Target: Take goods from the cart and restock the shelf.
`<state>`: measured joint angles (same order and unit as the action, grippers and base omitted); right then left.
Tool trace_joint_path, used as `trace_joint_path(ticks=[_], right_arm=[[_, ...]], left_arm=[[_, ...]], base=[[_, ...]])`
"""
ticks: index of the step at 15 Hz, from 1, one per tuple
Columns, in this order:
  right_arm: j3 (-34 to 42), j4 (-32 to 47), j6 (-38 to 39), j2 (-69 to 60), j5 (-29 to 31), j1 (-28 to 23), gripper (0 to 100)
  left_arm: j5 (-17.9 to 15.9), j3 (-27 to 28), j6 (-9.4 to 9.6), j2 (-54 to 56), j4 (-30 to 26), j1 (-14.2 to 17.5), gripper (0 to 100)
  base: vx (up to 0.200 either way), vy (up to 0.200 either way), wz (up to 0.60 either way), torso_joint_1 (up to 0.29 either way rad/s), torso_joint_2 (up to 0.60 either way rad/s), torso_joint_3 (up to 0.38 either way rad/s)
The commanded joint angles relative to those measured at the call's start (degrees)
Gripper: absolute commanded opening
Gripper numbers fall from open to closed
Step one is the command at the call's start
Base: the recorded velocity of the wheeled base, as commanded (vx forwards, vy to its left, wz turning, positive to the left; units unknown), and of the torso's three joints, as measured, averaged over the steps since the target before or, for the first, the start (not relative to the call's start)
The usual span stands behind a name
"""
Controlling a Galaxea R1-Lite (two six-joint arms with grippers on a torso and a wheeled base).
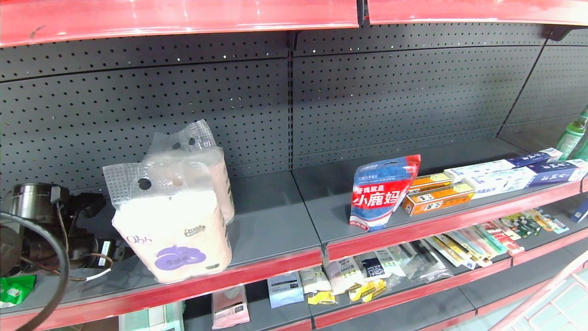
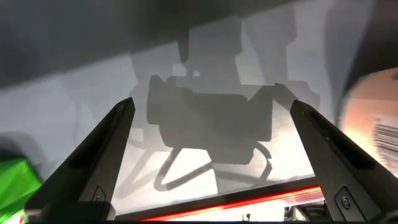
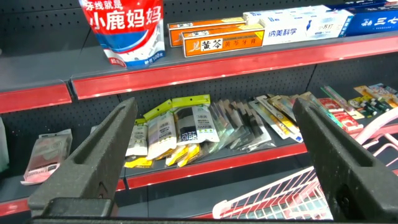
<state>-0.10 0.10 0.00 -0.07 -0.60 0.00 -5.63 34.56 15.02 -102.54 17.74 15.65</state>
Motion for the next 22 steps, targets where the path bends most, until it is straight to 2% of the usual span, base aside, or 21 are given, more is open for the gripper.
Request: trace_joint_path(ticks=[1, 6, 7, 10, 11, 13, 15, 16, 18, 19, 20, 21, 22], right_arm=[[0.0, 0.0, 0.0, 0.1, 0.0, 0.0, 100], [0.0, 0.0, 0.0, 0.1, 0.0, 0.0, 100], [0.0, 0.0, 0.0, 0.1, 0.0, 0.0, 100], [0.0, 0.0, 0.0, 0.1, 0.0, 0.0, 100], [0.0, 0.0, 0.0, 0.1, 0.0, 0.0, 100], [0.0, 0.0, 0.0, 0.1, 0.0, 0.0, 100], [0.0, 0.0, 0.0, 0.1, 0.0, 0.0, 100], [0.0, 0.0, 0.0, 0.1, 0.0, 0.0, 100], [0.0, 0.0, 0.0, 0.1, 0.0, 0.0, 100], [0.0, 0.0, 0.0, 0.1, 0.0, 0.0, 100], [0.0, 0.0, 0.0, 0.1, 0.0, 0.0, 100], [0.0, 0.0, 0.0, 0.1, 0.0, 0.0, 100], [0.0, 0.0, 0.0, 0.1, 0.0, 0.0, 100]], left_arm=[[-0.1, -0.4, 0.01, 1.5, 0.0, 1.1, 100], [-2.4, -6.4, 0.10, 11.6, -0.2, 5.5, 100], [-2.5, -9.3, -0.08, 16.5, -0.3, 6.2, 100], [-4.1, -14.3, -0.34, 29.3, -0.4, 6.4, 100], [-6.2, -16.5, -0.43, 34.4, -0.4, 6.5, 100], [-13.6, -23.8, -0.52, 51.6, -0.5, 6.2, 100], [-17.5, -27.5, -0.52, 61.7, -0.5, 5.0, 100], [-17.7, -30.5, -2.45, 71.1, -3.5, 3.2, 100], [-17.6, -31.0, -7.02, 85.2, -11.5, 3.2, 100], [-18.0, -31.0, -7.99, 88.8, -14.0, 3.0, 100], [-18.2, -31.1, -8.51, 96.8, -19.6, 2.1, 100], [-18.2, -31.2, -8.43, 97.6, -20.1, 2.0, 100], [-17.7, -31.0, -9.39, 102.3, -22.5, 1.9, 100]], base=[[0.000, 0.000, 0.00, 0.000, 0.00, 0.000], [0.000, 0.000, 0.00, 0.000, 0.00, 0.000], [0.000, 0.000, 0.00, 0.000, 0.00, 0.000], [0.000, 0.000, 0.00, 0.000, 0.00, 0.000], [0.000, 0.000, 0.00, 0.000, 0.00, 0.000], [0.000, 0.000, 0.00, 0.000, 0.00, 0.000], [0.000, 0.000, 0.00, 0.000, 0.00, 0.000], [0.000, 0.000, 0.00, 0.000, 0.00, 0.000], [0.000, 0.000, 0.00, 0.000, 0.00, 0.000], [0.000, 0.000, 0.00, 0.000, 0.00, 0.000], [0.000, 0.000, 0.00, 0.000, 0.00, 0.000], [0.000, 0.000, 0.00, 0.000, 0.00, 0.000], [0.000, 0.000, 0.00, 0.000, 0.00, 0.000]])
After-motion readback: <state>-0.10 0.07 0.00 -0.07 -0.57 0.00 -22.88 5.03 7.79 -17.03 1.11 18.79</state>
